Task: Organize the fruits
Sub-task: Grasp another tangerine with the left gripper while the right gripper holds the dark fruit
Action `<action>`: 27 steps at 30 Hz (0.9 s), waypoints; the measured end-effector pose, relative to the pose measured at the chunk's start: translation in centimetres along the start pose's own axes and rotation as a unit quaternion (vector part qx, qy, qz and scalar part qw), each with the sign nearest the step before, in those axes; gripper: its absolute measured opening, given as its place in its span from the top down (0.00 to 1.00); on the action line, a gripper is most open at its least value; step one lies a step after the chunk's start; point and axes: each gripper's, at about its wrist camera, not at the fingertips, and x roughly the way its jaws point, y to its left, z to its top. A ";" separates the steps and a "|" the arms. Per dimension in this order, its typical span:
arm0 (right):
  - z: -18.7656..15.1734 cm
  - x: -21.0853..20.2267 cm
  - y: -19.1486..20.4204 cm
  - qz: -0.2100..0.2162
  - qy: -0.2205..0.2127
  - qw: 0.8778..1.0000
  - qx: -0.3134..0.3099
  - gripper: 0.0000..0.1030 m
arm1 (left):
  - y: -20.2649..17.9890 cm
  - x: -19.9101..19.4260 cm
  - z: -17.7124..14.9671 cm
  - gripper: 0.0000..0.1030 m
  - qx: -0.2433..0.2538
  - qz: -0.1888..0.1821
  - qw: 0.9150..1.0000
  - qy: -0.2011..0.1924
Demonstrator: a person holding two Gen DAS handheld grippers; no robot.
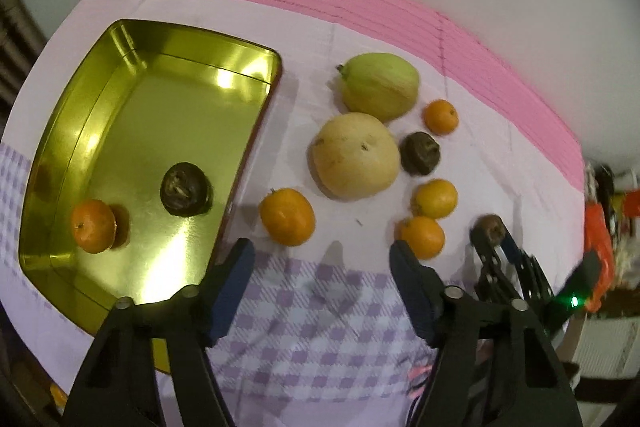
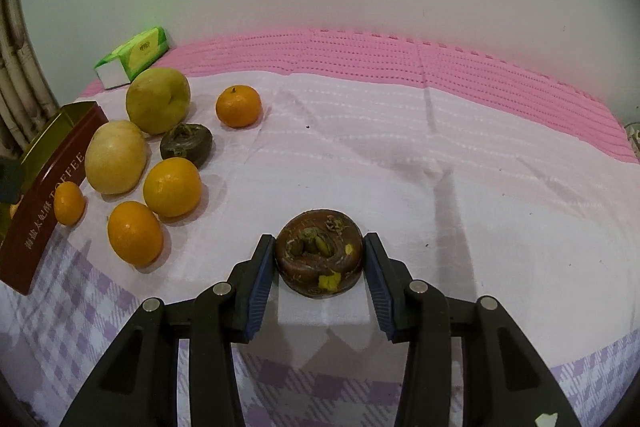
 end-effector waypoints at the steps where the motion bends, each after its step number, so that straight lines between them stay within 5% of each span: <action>1: 0.0 0.0 -0.1 0.003 0.000 1.000 0.002 0.59 | 0.0 0.2 0.2 0.35 -0.008 0.002 1.000 0.003; 15: 0.1 -0.2 -0.7 0.025 -0.004 0.999 0.020 0.59 | 0.4 3.8 0.9 0.50 -0.067 0.025 0.997 0.022; 23: 0.1 -0.2 -0.8 0.028 -0.004 0.999 0.022 0.59 | 0.2 4.9 1.3 0.51 -0.072 0.054 0.996 0.008; 27: 0.0 -0.2 -0.8 0.028 -0.004 0.999 0.022 0.59 | 0.1 5.8 1.3 0.59 -0.072 0.059 0.996 0.014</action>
